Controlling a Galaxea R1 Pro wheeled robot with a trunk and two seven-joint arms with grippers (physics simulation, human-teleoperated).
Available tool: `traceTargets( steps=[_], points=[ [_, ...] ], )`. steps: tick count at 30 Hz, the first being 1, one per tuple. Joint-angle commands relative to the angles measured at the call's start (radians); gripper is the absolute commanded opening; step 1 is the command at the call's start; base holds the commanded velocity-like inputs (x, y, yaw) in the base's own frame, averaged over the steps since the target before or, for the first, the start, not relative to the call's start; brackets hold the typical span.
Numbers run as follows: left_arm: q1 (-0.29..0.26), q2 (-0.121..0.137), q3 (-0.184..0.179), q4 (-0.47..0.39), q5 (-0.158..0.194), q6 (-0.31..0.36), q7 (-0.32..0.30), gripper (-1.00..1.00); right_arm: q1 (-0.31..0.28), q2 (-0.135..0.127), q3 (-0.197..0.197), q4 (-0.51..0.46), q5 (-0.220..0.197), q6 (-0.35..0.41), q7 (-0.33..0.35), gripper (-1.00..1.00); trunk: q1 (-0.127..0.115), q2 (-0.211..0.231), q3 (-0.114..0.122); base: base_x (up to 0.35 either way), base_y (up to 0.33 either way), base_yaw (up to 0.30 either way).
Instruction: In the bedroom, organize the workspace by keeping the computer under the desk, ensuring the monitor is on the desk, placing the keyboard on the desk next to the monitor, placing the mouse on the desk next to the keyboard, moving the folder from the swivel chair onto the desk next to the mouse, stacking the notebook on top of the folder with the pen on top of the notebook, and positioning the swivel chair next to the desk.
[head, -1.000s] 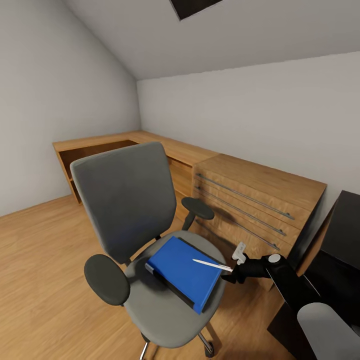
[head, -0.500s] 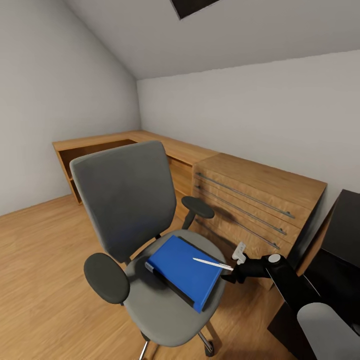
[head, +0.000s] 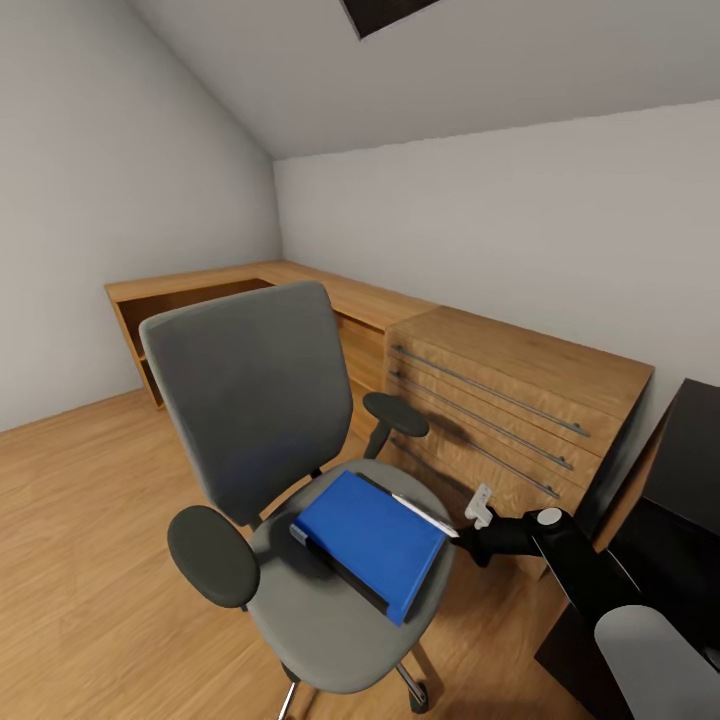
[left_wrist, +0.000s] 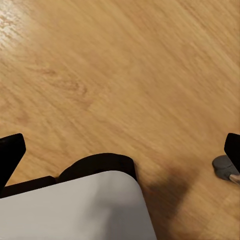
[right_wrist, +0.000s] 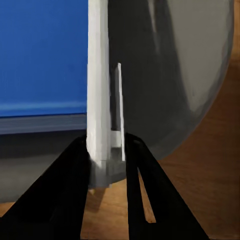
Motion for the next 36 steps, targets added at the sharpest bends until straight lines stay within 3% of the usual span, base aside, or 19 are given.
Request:
traceTargets(
  steps=[1, 25, 36],
  points=[
    [0.0, 0.0, 0.001, -0.003, 0.007, 0.005, 0.005, 1.0, 0.0, -0.001, 0.002, -0.002, -0.002, 0.011, 0.002, -1.0, 0.0, 0.0, -0.001, 0.0, 0.0, 0.0],
    [0.0, -0.014, -0.005, 0.012, -0.007, -0.01, 0.008, 1.0, 0.0, 0.0, -0.002, -0.007, -0.005, 0.013, 0.002, -1.0, 0.0, 0.0, -0.001, -0.002, 0.0, 0.0],
    [0.0, -0.015, -0.005, 0.026, -0.007, -0.011, 0.007, 1.0, 0.003, -0.003, 0.0, -0.017, -0.006, 0.011, 0.019, -1.0, 0.0, 0.0, -0.001, -0.214, 0.0, 0.0]
  ],
)
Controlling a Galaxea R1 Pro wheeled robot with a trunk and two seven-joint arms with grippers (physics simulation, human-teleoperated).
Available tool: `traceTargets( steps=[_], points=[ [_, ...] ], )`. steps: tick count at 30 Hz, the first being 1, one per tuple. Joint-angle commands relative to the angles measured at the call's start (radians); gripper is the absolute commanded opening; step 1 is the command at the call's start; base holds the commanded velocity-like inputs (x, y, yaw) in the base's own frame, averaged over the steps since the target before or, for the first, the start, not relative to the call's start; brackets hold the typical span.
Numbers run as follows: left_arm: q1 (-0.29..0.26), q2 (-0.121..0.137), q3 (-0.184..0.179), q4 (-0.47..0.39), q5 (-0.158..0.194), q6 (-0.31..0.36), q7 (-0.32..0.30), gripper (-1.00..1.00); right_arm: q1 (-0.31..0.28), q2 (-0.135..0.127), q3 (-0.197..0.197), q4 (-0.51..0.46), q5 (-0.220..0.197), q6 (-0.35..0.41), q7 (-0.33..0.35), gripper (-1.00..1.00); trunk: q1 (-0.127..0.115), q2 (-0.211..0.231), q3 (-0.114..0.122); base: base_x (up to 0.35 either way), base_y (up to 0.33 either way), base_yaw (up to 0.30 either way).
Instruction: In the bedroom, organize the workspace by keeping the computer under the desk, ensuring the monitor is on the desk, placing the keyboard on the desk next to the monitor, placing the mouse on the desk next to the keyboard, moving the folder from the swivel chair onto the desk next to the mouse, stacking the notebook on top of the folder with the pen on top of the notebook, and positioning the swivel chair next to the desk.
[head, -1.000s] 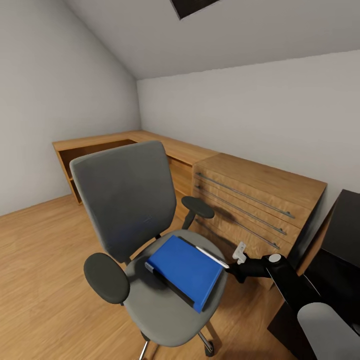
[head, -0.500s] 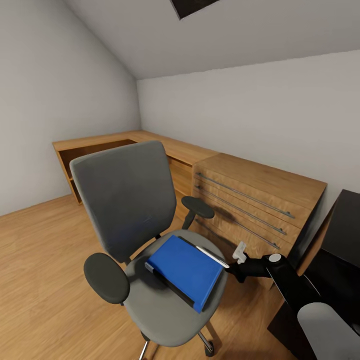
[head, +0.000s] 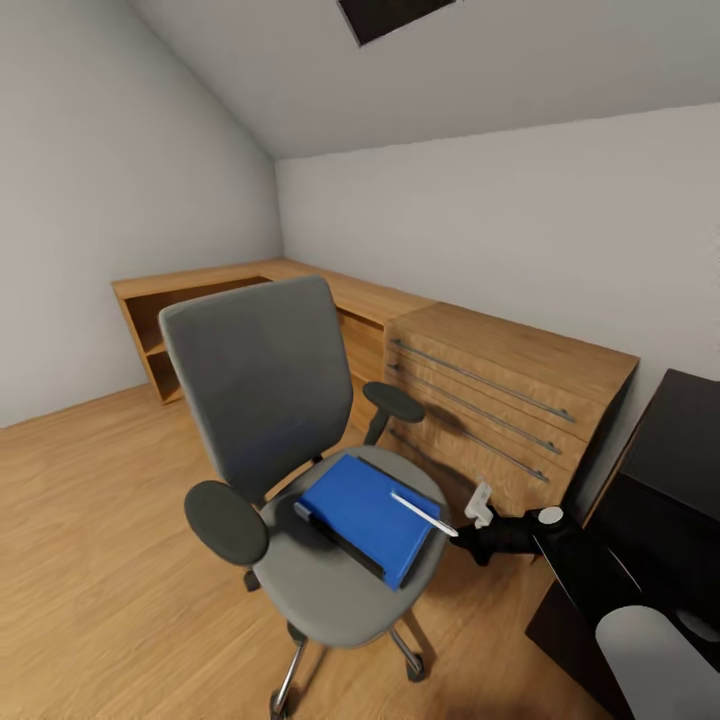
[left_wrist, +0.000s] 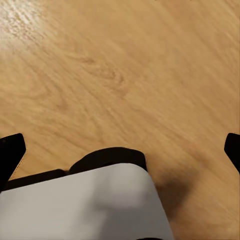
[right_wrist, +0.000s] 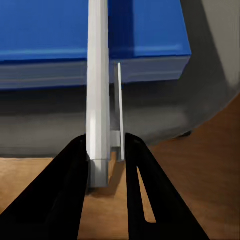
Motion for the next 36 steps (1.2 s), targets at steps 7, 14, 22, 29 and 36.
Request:
traceTargets(
  steps=[7, 14, 22, 29, 36],
  points=[
    [0.0, 0.004, 0.004, -0.001, 0.017, 0.005, 0.004, 1.0, 0.017, -0.007, -0.001, -0.166, 0.004, 0.023, 0.091, -1.0, -0.016, 0.028, 0.012, -0.062, 0.0, 0.0],
    [0.0, 0.004, 0.006, 0.002, 0.017, 0.003, 0.004, 1.0, 0.091, -0.001, -0.001, -0.363, 0.007, 0.105, 0.114, -1.0, -0.043, 0.077, 0.034, -0.011, 0.0, 0.0],
    [0.0, 0.004, 0.005, 0.007, 0.014, 0.003, 0.003, 1.0, 0.257, 0.006, 0.002, -0.689, 0.011, 0.204, 0.116, -1.0, -0.073, 0.133, 0.059, -0.001, 0.0, 0.0],
    [0.0, 0.003, 0.005, 0.006, 0.008, 0.003, 0.003, 1.0, 0.312, 0.008, 0.007, -0.798, 0.012, 0.295, 0.111, -1.0, -0.1, 0.182, 0.081, 0.0, 0.0, -0.004],
    [0.0, 0.001, 0.004, 0.006, 0.008, 0.003, 0.002, 1.0, 0.333, 0.007, 0.016, -0.826, 0.013, 0.317, 0.112, -1.0, -0.127, 0.231, 0.103, 0.0, 0.0, -0.001]
  ],
)
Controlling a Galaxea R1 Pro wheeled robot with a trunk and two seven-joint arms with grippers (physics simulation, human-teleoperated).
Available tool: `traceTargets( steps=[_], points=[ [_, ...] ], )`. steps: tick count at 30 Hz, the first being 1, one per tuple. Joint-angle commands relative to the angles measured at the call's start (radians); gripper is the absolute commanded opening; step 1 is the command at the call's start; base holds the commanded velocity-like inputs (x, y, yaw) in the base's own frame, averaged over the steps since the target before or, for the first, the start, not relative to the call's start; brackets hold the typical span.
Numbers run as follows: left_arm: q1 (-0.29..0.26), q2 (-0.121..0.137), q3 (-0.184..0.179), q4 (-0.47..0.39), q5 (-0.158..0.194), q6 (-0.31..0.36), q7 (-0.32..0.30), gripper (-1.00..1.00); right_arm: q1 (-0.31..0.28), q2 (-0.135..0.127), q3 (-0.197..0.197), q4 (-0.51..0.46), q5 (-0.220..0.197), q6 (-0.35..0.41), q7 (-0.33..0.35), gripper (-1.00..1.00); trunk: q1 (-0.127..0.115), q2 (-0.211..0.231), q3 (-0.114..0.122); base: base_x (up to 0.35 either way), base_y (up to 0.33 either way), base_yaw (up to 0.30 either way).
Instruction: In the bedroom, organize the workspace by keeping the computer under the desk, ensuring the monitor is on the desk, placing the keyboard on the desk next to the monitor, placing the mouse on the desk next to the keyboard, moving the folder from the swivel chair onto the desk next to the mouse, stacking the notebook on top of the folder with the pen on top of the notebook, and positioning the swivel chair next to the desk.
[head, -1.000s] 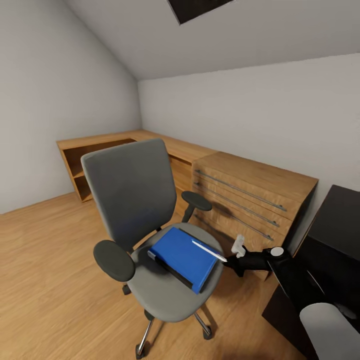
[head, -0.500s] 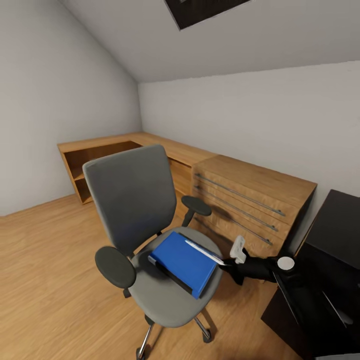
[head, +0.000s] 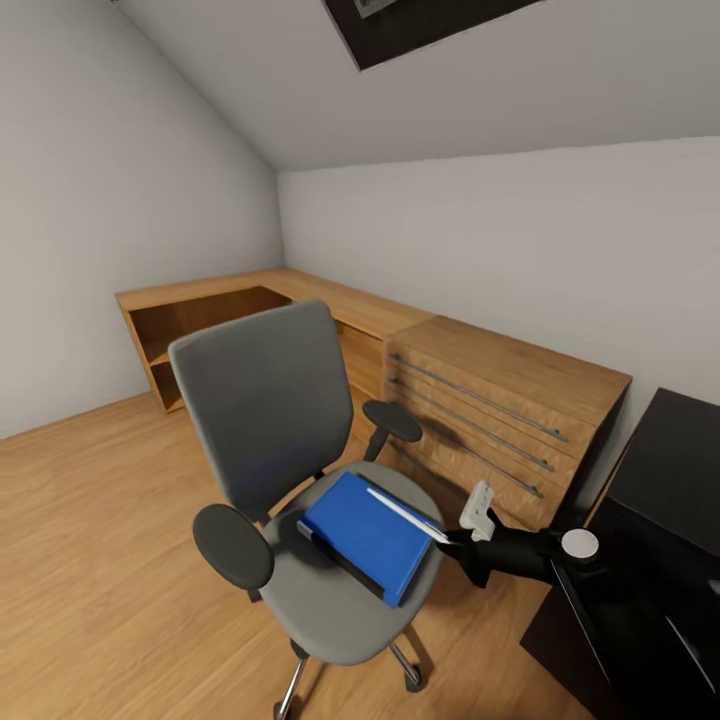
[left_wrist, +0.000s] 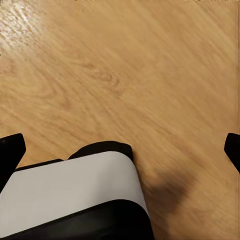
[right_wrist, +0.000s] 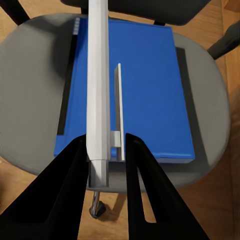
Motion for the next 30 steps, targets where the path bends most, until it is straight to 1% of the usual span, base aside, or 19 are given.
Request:
traceTargets(
  steps=[1, 7, 8, 11, 14, 15, 20, 22, 24, 25, 26, 28, 29, 30],
  points=[
    [0.0, 0.0, 0.001, -0.003, 0.007, 0.005, 0.006, 1.0, 0.0, -0.001, 0.001, -0.002, 0.004, 0.009, 0.005, -1.0, -0.004, 0.007, 0.002, 0.0, 0.0, 0.0],
    [0.0, -0.001, -0.001, -0.007, 0.006, 0.003, 0.004, 1.0, 0.002, -0.002, 0.003, -0.004, 0.003, 0.011, 0.011, -1.0, -0.027, 0.049, 0.021, 0.0, 0.0, -0.04],
    [0.0, -0.002, -0.003, -0.01, 0.005, -0.011, 0.005, 1.0, 0.006, -0.003, 0.004, -0.004, 0.003, 0.011, 0.013, -1.0, -0.031, 0.056, 0.024, 0.0, 0.0, -0.176],
    [0.0, -0.002, -0.011, -0.013, 0.004, -0.042, 0.005, 1.0, 0.015, -0.002, 0.002, -0.004, 0.003, 0.01, 0.015, -1.0, -0.042, 0.077, 0.034, 0.0, 0.0, -0.241],
    [0.0, -0.002, -0.011, -0.013, 0.003, -0.044, 0.006, 1.0, 0.015, -0.001, 0.0, -0.004, 0.002, 0.011, 0.016, -1.0, -0.054, 0.098, 0.043, 0.0, 0.0, -0.285],
    [0.0, -0.002, -0.012, -0.013, 0.003, -0.045, 0.006, 1.0, 0.012, 0.001, -0.009, -0.004, -0.006, 0.031, 0.016, -1.0, -0.058, 0.105, 0.046, 0.0, 0.0, -0.293],
    [0.0, -0.002, -0.012, -0.011, 0.003, -0.046, 0.007, 1.0, 0.007, 0.003, -0.013, -0.004, -0.01, 0.037, 0.017, -1.0, -0.077, 0.14, 0.062, 0.0, 0.0, -0.294],
    [0.0, -0.001, -0.012, -0.01, 0.003, -0.046, 0.007, 1.0, 0.0, 0.009, -0.025, -0.004, -0.013, 0.041, 0.015, -1.0, -0.084, 0.154, 0.068, 0.0, 0.0, -0.295],
    [0.0, 0.0, -0.012, -0.009, 0.003, -0.046, 0.008, 1.0, -0.01, 0.03, -0.071, -0.004, -0.016, 0.058, 0.011, -1.0, -0.092, 0.168, 0.075, 0.0, 0.0, -0.295],
    [0.0, 0.0, -0.013, -0.009, 0.003, -0.046, 0.007, 1.0, -0.023, 0.056, -0.119, -0.004, -0.017, 0.073, 0.008, -1.0, -0.096, 0.175, 0.078, 0.0, 0.0, -0.295],
    [0.0, 0.0, -0.013, -0.009, 0.003, -0.046, 0.008, 1.0, -0.045, 0.089, -0.181, -0.004, -0.017, 0.093, 0.006, -1.0, -0.1, 0.182, 0.081, 0.0, 0.0, -0.295],
    [0.0, 0.0, -0.014, -0.009, 0.002, -0.046, 0.008, 1.0, -0.07, 0.117, -0.244, -0.004, -0.018, 0.119, 0.004, -1.0, -0.107, 0.196, 0.087, 0.0, 0.0, -0.295],
    [0.0, 0.001, -0.014, -0.009, 0.002, -0.046, 0.008, 1.0, -0.094, 0.135, -0.298, -0.004, -0.018, 0.149, 0.002, -1.0, -0.111, 0.203, 0.09, 0.0, 0.0, -0.295],
    [0.0, 0.001, -0.014, -0.009, 0.002, -0.046, 0.007, 1.0, -0.105, 0.142, -0.32, -0.004, -0.018, 0.164, 0.002, -1.0, -0.115, 0.21, 0.093, 0.0, 0.0, -0.295]
  ],
)
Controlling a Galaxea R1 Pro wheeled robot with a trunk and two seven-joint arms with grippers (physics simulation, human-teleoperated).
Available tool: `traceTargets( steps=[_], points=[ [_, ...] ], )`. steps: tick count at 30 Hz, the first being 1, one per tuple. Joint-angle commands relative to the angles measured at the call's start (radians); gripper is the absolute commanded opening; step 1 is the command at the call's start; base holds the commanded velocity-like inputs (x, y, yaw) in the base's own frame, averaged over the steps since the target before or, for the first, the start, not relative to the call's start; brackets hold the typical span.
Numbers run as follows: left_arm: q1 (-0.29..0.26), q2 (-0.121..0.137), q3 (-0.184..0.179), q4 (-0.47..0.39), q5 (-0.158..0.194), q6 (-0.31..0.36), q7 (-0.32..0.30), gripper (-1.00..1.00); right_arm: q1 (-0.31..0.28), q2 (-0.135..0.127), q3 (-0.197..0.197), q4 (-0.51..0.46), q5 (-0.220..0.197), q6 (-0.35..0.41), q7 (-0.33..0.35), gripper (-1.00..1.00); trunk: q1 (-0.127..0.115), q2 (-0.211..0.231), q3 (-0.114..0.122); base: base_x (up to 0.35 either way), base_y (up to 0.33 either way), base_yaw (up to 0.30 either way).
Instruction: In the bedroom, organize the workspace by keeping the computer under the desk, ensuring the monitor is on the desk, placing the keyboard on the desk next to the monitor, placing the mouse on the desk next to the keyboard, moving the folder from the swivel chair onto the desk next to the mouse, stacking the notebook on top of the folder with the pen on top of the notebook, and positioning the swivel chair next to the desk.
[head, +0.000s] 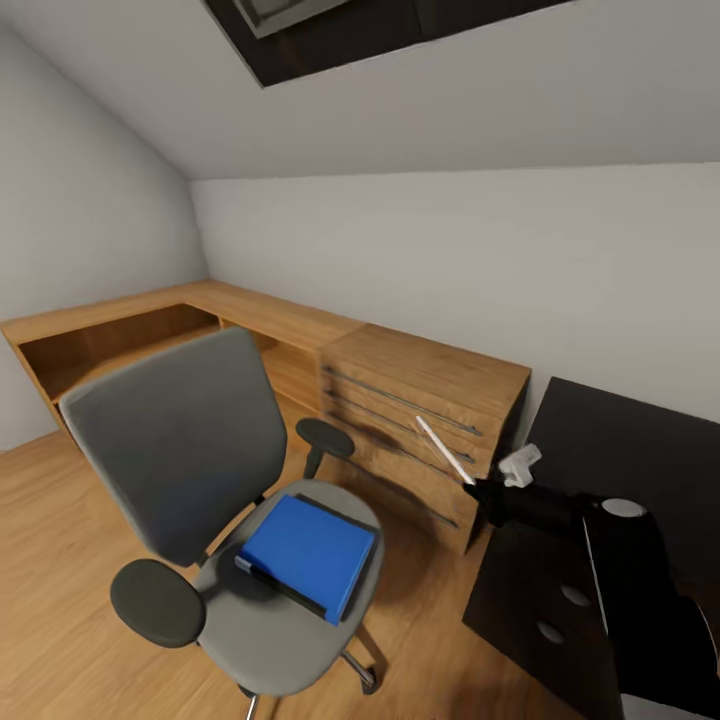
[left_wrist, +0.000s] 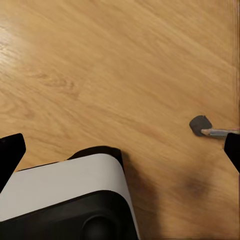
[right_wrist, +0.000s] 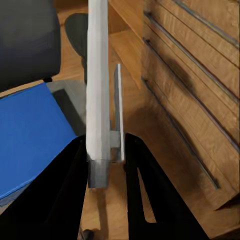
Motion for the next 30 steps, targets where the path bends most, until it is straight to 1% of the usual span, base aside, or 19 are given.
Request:
traceTargets(
  steps=[1, 3, 4, 6, 7, 8, 9, 11, 16, 18, 19, 22, 23, 24, 25, 28, 30],
  points=[
    [0.001, 0.0, 0.001, -0.003, 0.007, 0.004, 0.005, 1.0, -0.021, 0.01, -0.038, -0.001, 0.006, 0.036, 0.004, -1.0, -0.004, 0.007, 0.002, 0.0, 0.0, -0.295],
    [0.001, 0.001, 0.0, -0.003, 0.007, 0.004, 0.004, 1.0, -0.036, 0.016, -0.066, -0.001, 0.006, 0.056, -0.016, -1.0, -0.012, 0.021, 0.009, 0.0, 0.0, -0.295],
    [0.001, 0.001, 0.0, -0.003, 0.007, 0.005, 0.004, 1.0, -0.043, 0.021, -0.083, -0.001, 0.006, 0.068, -0.058, -1.0, -0.015, 0.028, 0.012, 0.0, 0.0, -0.295],
    [0.001, 0.002, 0.0, -0.003, 0.007, 0.005, 0.004, 1.0, -0.047, 0.024, -0.093, -0.001, 0.005, 0.076, -0.115, -1.0, -0.023, 0.042, 0.018, 0.0, 0.0, -0.295],
    [0.0, 0.003, 0.0, -0.003, 0.007, 0.005, 0.005, 1.0, -0.05, 0.027, -0.099, -0.001, 0.005, 0.083, -0.219, -1.0, -0.027, 0.049, 0.021, 0.0, 0.0, -0.295],
    [0.0, 0.003, 0.0, -0.003, 0.007, 0.005, 0.005, 1.0, -0.05, 0.028, -0.101, -0.001, 0.005, 0.084, -0.25, -1.0, -0.031, 0.056, 0.024, 0.0, 0.0, -0.295],
    [0.0, 0.004, -0.001, -0.002, 0.007, 0.005, 0.005, 1.0, -0.051, 0.029, -0.102, -0.001, 0.005, 0.087, -0.305, -1.0, -0.035, 0.063, 0.027, 0.0, 0.0, -0.295],
    [-0.001, 0.005, -0.001, -0.001, 0.007, 0.005, 0.005, 1.0, -0.051, 0.029, -0.103, -0.001, 0.005, 0.088, -0.365, -1.0, -0.042, 0.077, 0.034, 0.0, 0.0, -0.295],
    [-0.001, 0.006, -0.002, 0.001, 0.007, 0.005, 0.006, 1.0, -0.052, 0.03, -0.103, -0.001, 0.012, 0.091, -0.434, -1.0, -0.061, 0.112, 0.049, 0.0, 0.0, -0.295],
    [-0.001, 0.005, -0.002, 0.001, 0.007, 0.005, 0.006, 1.0, -0.053, 0.031, -0.102, -0.001, 0.015, 0.093, -0.471, -1.0, -0.069, 0.126, 0.056, 0.0, 0.0, -0.295],
    [-0.001, 0.004, -0.001, 0.002, 0.007, 0.005, 0.006, 1.0, -0.053, 0.031, -0.096, -0.001, 0.016, 0.098, -0.523, -1.0, -0.073, 0.133, 0.059, 0.0, 0.0, -0.293],
    [-0.001, 0.002, -0.001, 0.002, 0.007, 0.005, 0.006, 1.0, -0.053, 0.031, -0.073, 0.0, 0.017, 0.126, -0.606, -1.0, -0.084, 0.154, 0.068, 0.0, 0.0, -0.245],
    [-0.001, 0.001, -0.001, 0.002, 0.004, 0.005, 0.005, 1.0, -0.053, 0.031, -0.052, 0.0, 0.015, 0.159, -0.647, -1.0, -0.088, 0.161, 0.071, 0.0, 0.0, -0.133],
    [-0.001, 0.0, -0.002, 0.002, -0.002, 0.005, 0.005, 1.0, -0.053, 0.031, -0.041, 0.0, 0.015, 0.177, -0.663, -1.0, -0.092, 0.168, 0.074, 0.0, 0.0, -0.106],
    [-0.001, -0.001, -0.011, 0.002, -0.041, 0.004, 0.003, 1.0, -0.052, 0.03, -0.011, 0.0, 0.016, 0.216, -0.693, -1.0, -0.096, 0.175, 0.078, 0.0, 0.0, -0.054],
    [-0.001, -0.002, -0.019, 0.002, -0.082, 0.004, 0.002, 1.0, -0.051, 0.029, 0.011, 0.0, 0.014, 0.245, -0.71, -1.0, -0.107, 0.196, 0.087, 0.0, 0.0, -0.033],
    [-0.001, -0.002, -0.022, 0.002, -0.095, 0.004, 0.001, 1.0, -0.05, 0.029, 0.019, 0.0, 0.012, 0.255, -0.715, -1.0, -0.115, 0.21, 0.093, 0.0, 0.0, -0.013]
  ],
)
